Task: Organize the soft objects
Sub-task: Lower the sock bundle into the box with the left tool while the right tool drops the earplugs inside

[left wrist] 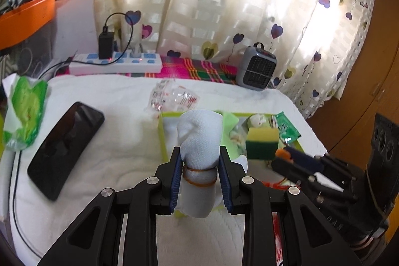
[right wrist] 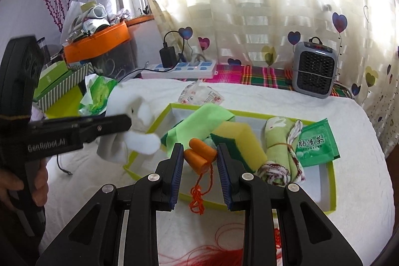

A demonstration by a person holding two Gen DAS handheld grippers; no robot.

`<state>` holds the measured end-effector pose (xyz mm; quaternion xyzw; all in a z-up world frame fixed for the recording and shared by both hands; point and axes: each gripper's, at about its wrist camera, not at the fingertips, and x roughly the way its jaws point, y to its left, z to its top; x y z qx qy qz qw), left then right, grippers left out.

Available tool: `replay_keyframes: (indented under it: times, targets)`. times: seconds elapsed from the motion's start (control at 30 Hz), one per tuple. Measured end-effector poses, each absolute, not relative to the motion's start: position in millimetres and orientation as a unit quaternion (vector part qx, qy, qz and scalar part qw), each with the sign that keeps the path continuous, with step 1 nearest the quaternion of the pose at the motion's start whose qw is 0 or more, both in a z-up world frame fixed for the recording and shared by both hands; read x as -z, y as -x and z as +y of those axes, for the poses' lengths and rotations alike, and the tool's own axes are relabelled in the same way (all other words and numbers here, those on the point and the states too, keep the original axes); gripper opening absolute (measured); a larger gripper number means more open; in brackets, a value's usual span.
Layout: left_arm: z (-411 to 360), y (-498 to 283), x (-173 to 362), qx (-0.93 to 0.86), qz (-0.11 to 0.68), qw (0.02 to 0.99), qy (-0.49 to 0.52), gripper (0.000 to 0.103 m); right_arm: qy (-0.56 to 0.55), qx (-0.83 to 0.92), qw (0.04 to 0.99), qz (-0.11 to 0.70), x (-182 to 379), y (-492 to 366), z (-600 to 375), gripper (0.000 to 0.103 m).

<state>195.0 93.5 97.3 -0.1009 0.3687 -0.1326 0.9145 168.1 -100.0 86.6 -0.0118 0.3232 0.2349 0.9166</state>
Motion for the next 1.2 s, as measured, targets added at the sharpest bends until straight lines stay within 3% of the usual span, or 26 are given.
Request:
replay_keyframes:
  times: [1.03, 1.2]
  targets:
    - [74, -261, -57, 0.119, 0.423, 0.895, 0.069, 0.026, 0.040, -0.237, 0.895, 0.376, -45, -191, -90, 0.029]
    - [72, -262, -55, 0.114, 0.425, 0.896, 0.062, 0.032, 0.038, -0.238, 0.894, 0.377, -43, -192, -91, 0.029]
